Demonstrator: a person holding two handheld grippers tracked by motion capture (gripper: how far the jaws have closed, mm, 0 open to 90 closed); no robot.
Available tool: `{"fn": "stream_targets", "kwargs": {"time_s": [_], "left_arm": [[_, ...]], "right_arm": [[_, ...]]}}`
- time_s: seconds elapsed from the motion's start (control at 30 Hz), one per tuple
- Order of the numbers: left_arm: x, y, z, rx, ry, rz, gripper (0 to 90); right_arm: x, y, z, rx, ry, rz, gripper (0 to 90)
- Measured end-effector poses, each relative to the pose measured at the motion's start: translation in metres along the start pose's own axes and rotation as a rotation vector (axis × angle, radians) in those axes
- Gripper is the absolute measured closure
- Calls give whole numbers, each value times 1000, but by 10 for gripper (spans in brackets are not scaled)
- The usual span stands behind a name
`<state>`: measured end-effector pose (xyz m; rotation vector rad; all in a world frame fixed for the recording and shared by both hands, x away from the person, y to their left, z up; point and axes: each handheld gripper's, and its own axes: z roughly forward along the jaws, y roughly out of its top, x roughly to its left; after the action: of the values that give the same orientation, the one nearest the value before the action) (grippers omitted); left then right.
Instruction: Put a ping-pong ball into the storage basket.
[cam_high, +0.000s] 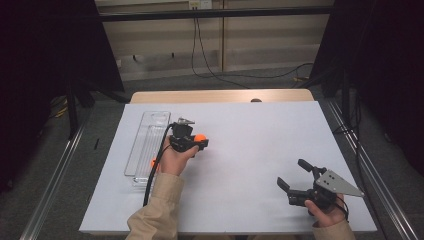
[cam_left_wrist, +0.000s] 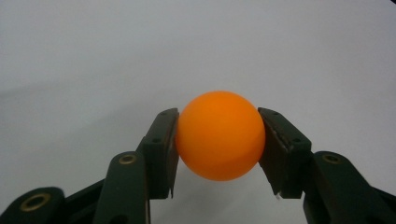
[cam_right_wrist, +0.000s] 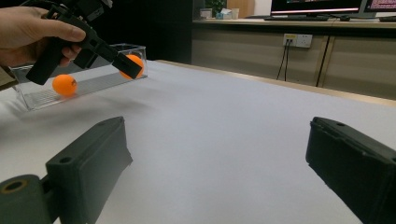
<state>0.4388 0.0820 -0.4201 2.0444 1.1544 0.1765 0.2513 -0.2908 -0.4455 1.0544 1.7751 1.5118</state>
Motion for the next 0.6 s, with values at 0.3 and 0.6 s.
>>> {"fn": "stream_targets", "kwargs": {"time_s": [0.3, 0.6], "left_arm": [[1, 0, -4, 1, -1, -2, 509], [3, 1, -8, 3, 1, -4, 509]], "right_arm": [[0, 0, 0, 0, 1, 0, 49], [0, 0, 0, 1, 1, -2, 49]]}}
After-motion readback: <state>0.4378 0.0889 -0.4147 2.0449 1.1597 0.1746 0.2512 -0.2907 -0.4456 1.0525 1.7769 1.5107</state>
